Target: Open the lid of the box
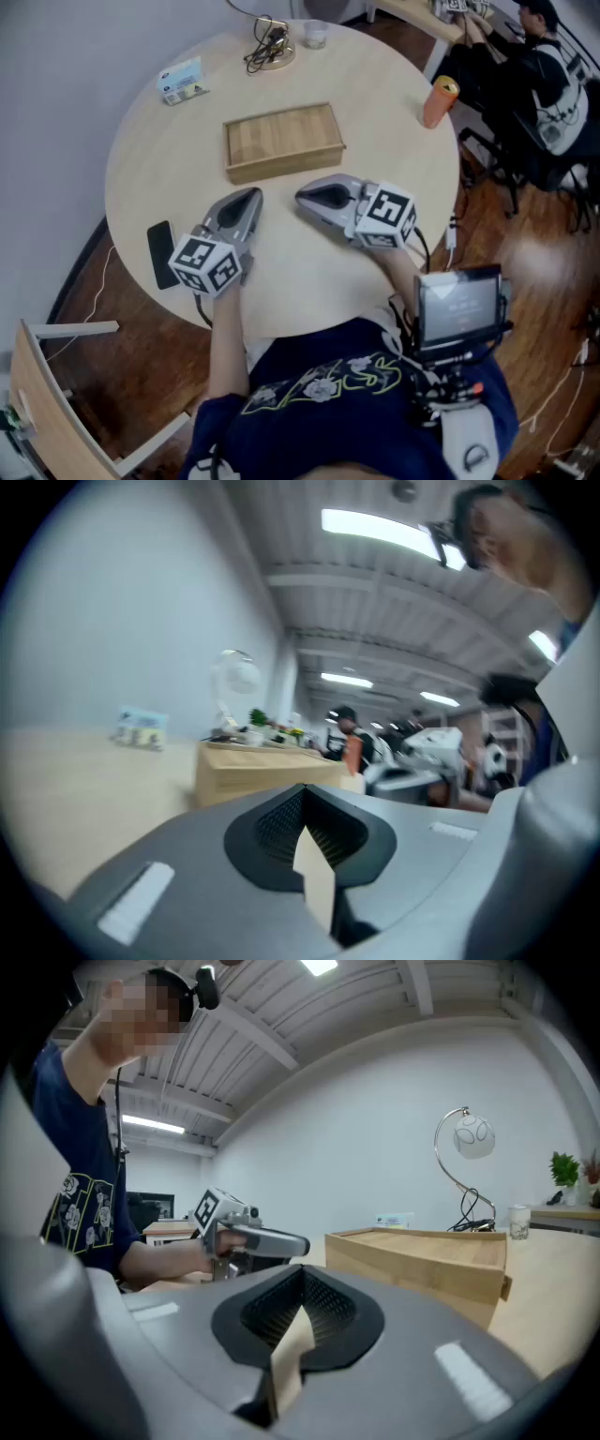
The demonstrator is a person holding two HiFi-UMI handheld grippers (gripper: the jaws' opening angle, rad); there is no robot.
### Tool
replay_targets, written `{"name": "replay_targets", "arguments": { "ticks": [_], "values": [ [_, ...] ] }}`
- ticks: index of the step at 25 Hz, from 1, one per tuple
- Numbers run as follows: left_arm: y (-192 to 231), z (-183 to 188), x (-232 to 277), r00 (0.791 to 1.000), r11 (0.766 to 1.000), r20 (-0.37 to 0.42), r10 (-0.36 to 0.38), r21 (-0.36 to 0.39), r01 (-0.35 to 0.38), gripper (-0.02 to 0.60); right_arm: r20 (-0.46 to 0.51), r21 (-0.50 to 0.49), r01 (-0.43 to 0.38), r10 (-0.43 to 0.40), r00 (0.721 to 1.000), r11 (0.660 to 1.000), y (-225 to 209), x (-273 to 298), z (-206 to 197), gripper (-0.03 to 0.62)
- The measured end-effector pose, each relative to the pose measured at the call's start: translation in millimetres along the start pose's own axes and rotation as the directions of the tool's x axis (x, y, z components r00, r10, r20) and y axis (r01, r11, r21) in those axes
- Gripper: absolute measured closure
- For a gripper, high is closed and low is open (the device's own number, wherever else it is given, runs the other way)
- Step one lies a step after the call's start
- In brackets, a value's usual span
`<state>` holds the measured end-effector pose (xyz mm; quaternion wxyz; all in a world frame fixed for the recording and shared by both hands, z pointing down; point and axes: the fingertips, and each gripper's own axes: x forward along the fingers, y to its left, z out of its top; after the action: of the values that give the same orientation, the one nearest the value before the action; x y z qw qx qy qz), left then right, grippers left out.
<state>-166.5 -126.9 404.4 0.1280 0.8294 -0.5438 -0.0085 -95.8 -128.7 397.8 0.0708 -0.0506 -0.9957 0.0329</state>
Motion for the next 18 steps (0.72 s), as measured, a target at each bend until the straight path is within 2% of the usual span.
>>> {"name": "replay_targets", "arguments": {
  "ticks": [1,2,3,4,5,7,9,10,12,13,14,15,16,17,18],
  "values": [
    [25,11,-10,0.995,0.99,0.065,0.073,-0.127,-0.064,0.588,-0.011,-0.004,0.01,-0.01,1.0,1.0,-2,0,-1,0.597],
    [49,23,-18,0.984,0.966,0.109,0.144,-0.233,-0.115,0.589,-0.018,-0.008,0.018,-0.018,1.0,1.0,-4,1,-1,0.597],
    [70,33,-22,0.972,0.942,0.125,0.201,-0.296,-0.157,0.589,-0.018,-0.012,0.021,-0.021,1.0,1.0,-6,0,-2,0.597],
    [87,42,-21,0.965,0.931,0.112,0.238,-0.309,-0.194,0.578,-0.014,-0.016,0.021,-0.021,1.0,1.0,-7,-1,-2,0.597],
    [100,51,-15,0.964,0.931,0.079,0.255,-0.288,-0.223,0.575,-0.012,-0.022,0.022,-0.023,1.0,1.0,-7,-2,-3,0.597],
    [116,62,4,0.971,0.939,0.0,0.24,-0.254,-0.232,0.536,-0.012,-0.024,0.035,-0.035,0.999,0.999,-8,-5,-3,0.597],
    [125,58,25,0.979,0.934,-0.085,0.184,-0.296,-0.201,0.455,-0.012,-0.021,0.041,-0.041,0.999,0.999,-8,-3,-1,0.597],
    [127,51,34,0.98,0.927,-0.133,0.151,-0.326,-0.187,0.435,-0.012,-0.019,0.035,-0.036,0.999,0.999,-8,-1,-1,0.597],
    [127,36,45,0.976,0.903,-0.192,0.1,-0.395,-0.17,0.41,-0.011,-0.012,0.022,-0.022,1.0,1.0,-7,1,-2,0.597],
    [125,33,48,0.976,0.884,-0.198,0.087,-0.436,-0.167,0.411,-0.007,-0.01,0.035,-0.035,0.999,0.999,-9,0,-2,0.597],
    [125,31,49,0.977,0.862,-0.192,0.086,-0.477,-0.17,0.413,0.009,-0.01,0.087,-0.087,0.996,0.996,-17,-6,1,0.597],
    [124,31,49,0.978,0.842,-0.183,0.096,-0.509,-0.178,0.414,0.049,-0.002,0.194,-0.194,0.98,0.981,-33,-20,6,0.597],
    [125,32,49,0.978,0.828,-0.176,0.111,-0.528,-0.189,0.42,0.106,0.027,0.351,-0.352,0.93,0.936,-57,-42,14,0.597],
    [125,32,49,0.976,0.822,-0.174,0.128,-0.532,-0.203,0.423,0.159,0.082,0.513,-0.519,0.84,0.855,-87,-68,20,0.597],
    [125,32,47,0.973,0.823,-0.177,0.151,-0.523,-0.223,0.428,0.188,0.158,0.625,-0.645,0.741,0.765,-116,-92,23,0.573]
  ]
}}
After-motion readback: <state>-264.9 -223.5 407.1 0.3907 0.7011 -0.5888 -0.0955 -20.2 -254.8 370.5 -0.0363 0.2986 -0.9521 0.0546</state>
